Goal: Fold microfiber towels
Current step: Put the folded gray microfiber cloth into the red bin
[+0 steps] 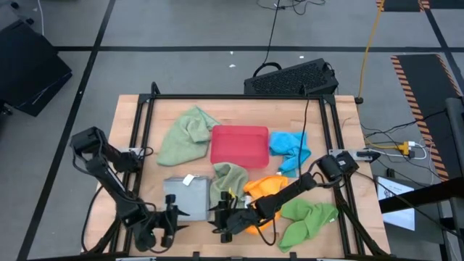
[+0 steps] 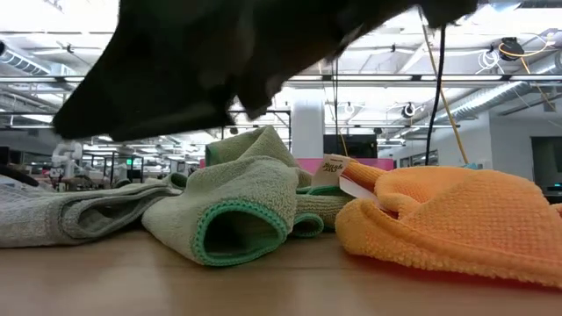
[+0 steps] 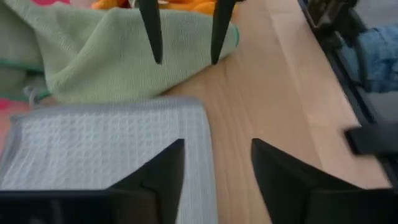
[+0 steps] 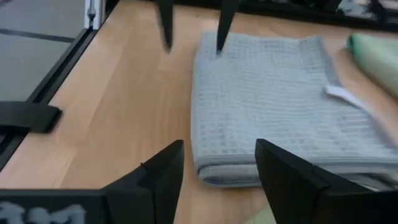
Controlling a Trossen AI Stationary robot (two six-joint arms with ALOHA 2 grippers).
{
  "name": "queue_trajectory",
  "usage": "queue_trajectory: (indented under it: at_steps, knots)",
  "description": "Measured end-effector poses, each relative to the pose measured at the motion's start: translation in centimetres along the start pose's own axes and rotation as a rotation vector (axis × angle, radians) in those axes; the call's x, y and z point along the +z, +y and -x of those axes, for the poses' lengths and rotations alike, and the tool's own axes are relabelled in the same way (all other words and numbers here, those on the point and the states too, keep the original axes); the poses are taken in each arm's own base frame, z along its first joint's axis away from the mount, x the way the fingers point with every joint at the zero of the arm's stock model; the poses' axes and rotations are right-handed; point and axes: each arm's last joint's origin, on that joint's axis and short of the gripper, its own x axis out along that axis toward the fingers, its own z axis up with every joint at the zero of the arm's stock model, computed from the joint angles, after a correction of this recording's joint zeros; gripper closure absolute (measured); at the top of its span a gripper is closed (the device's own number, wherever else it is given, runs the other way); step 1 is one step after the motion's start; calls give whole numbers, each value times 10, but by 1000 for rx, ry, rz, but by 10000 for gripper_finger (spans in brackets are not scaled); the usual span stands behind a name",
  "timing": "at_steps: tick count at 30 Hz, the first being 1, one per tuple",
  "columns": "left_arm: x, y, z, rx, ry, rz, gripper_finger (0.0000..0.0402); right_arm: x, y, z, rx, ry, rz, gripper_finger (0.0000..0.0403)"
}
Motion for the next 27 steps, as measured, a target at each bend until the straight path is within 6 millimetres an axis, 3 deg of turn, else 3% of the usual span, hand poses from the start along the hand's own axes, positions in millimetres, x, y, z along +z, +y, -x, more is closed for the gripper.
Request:
queue_trajectory:
  at_steps: [7,17,22,27]
  knots:
    - [3,-2,-34,65,-11,-15,140,2,2,11,-25,43,37,209]
    - [-4,11,-78,110,137,63,142,0,2,11,-31,64,73,209]
    - [-6,19,-83,138,191,84,194,1,1,10,-32,61,90,209]
    - [-3,27,-87,164,205,45,307,2,-1,9,-33,56,116,209]
